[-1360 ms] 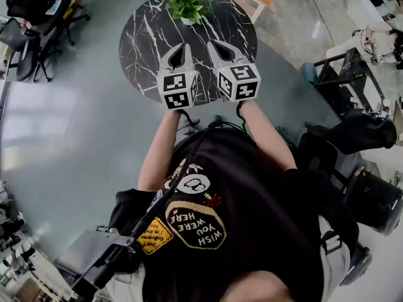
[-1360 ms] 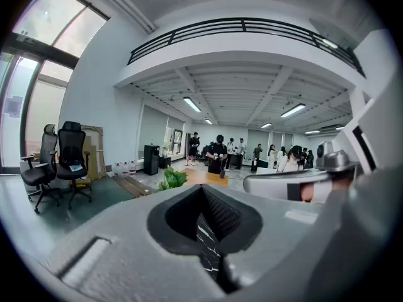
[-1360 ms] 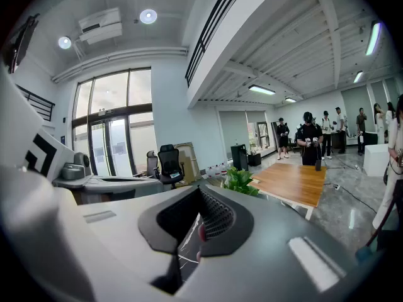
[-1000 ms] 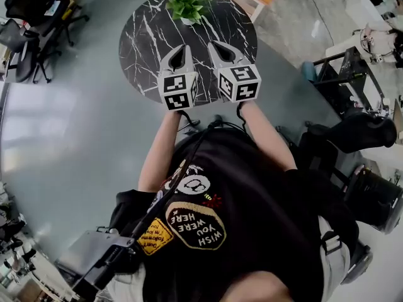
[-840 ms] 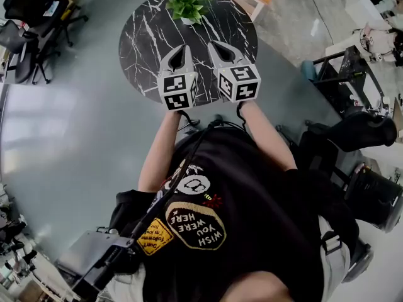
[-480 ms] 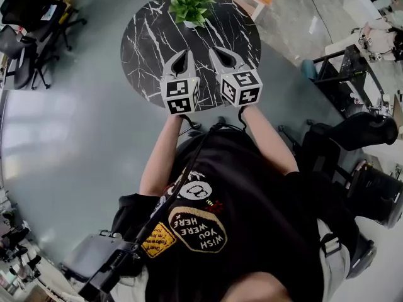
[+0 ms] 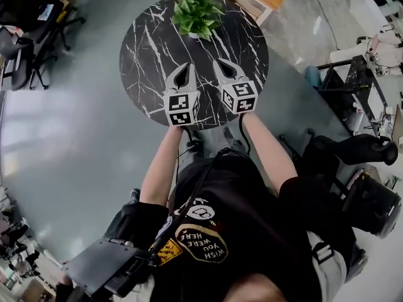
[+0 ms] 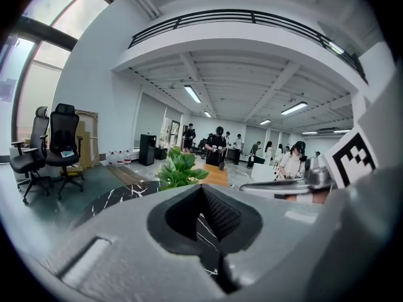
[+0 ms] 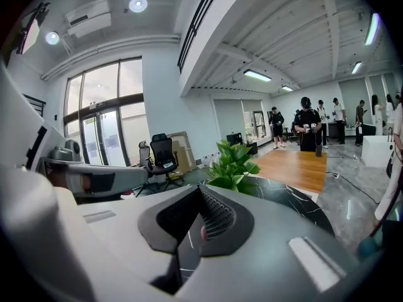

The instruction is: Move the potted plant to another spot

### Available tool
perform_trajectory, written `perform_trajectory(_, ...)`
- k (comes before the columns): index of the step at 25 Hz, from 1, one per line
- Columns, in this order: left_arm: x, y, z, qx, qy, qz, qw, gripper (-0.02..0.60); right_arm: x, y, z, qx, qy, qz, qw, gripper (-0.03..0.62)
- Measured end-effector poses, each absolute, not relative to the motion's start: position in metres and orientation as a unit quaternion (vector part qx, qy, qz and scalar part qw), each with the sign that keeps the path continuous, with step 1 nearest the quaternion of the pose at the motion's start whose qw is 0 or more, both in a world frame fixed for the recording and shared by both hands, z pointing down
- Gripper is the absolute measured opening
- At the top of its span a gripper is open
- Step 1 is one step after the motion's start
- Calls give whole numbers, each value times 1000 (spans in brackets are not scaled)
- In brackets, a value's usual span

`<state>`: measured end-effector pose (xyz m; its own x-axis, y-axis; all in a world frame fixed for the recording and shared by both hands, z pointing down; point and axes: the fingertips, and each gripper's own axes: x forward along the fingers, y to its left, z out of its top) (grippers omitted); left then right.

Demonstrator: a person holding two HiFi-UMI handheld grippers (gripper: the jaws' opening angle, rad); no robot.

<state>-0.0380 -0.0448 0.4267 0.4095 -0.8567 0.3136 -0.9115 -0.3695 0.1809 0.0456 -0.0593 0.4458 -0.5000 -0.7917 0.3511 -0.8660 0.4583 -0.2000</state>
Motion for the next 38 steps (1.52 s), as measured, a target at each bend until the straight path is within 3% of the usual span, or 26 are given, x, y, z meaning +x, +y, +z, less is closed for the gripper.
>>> perform_trajectory(14,-54,-156,544,772,-597,104,193,5,39,-178,586,450,-861,189,141,7)
perform_trajectory(16,-58,-160,557,767,-600,99,204,4,31,-183,607,443,-863,198,139,111)
perform_trajectory(20,-66,-165,578,764,-600,97,216,5,25,-199,647,466,-851,190,147,190)
perform_trajectory(25,-74,-167,591,768,-596,89,216,4,12,-226,682,484,-844,165,161,384)
perform_trajectory(31,-83,-179,593,773,-595,82,202,5,2,-279,691,497,-842,135,158,456)
perform_trajectory(38,-88,-180,602,773,-595,81,207,5,-4,-314,687,503,-841,117,160,474)
